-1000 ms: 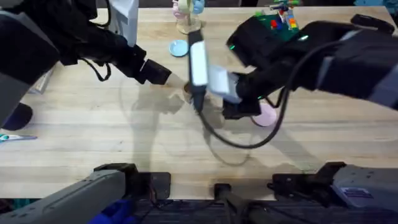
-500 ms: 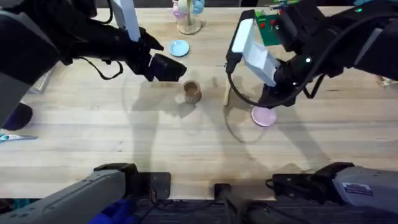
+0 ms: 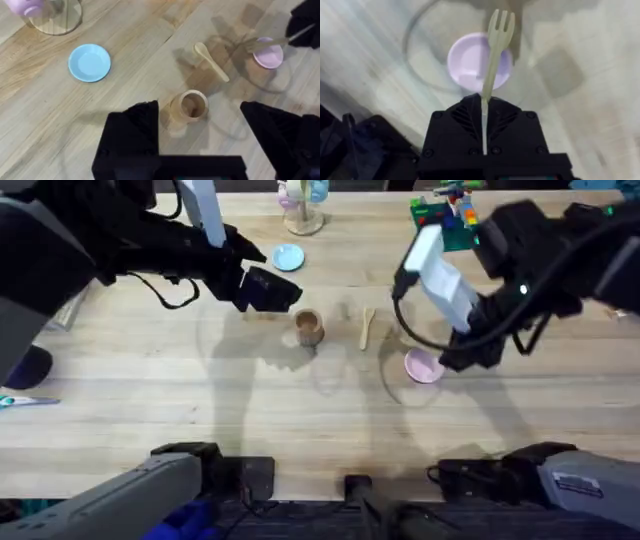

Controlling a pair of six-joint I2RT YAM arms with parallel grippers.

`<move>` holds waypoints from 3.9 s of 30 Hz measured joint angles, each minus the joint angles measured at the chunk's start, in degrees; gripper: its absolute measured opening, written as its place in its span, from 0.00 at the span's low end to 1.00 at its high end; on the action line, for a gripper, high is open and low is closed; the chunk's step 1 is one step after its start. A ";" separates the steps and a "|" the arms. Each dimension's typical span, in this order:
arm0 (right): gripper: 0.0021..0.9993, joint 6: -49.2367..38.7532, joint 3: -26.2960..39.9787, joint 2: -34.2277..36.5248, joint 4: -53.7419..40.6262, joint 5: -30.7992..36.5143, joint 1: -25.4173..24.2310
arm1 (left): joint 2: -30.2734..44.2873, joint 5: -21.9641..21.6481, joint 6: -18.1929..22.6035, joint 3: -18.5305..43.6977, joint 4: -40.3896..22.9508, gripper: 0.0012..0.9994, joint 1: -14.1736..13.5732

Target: Pick up a utensil and set it on the pink plate, then put the other utensil in the container.

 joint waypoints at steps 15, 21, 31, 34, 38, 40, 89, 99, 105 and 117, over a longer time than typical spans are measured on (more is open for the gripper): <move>0.03 1.88 -12.60 -9.35 7.49 0.00 -0.49 | -0.01 -0.01 -0.01 0.00 0.49 0.99 0.00; 0.03 4.06 -12.60 -9.37 9.09 -0.02 -0.49 | 0.00 0.01 -0.01 0.00 0.47 0.99 0.00; 0.03 4.90 -12.62 -9.37 9.09 -0.02 -0.49 | -0.02 0.01 0.00 0.00 0.47 0.99 0.00; 0.03 4.90 -12.67 -9.35 9.14 -0.04 -0.49 | -0.02 0.01 -0.02 0.00 0.47 0.99 0.00; 0.03 4.90 -13.49 -9.35 9.41 -0.48 -0.49 | -0.02 -0.01 0.00 0.00 0.47 0.99 0.00; 0.03 4.90 -13.86 -9.35 9.78 -0.52 -0.49 | 0.00 0.01 -0.02 0.00 0.47 0.99 0.00; 1.00 15.30 -4.61 -10.64 7.52 -1.09 -0.49 | -0.02 -0.06 -0.02 0.00 2.41 0.99 0.00; 1.00 40.80 3.10 -10.64 7.37 -1.11 -0.49 | -0.02 -0.08 -0.02 0.00 4.78 0.99 0.00; 1.00 52.98 4.08 -10.64 6.03 -1.14 -0.49 | 0.00 -0.72 0.00 0.00 3.42 0.99 0.00; 1.00 57.86 4.08 -10.57 8.96 -2.42 -0.49 | -0.02 6.33 12.38 0.02 -1.20 0.99 8.99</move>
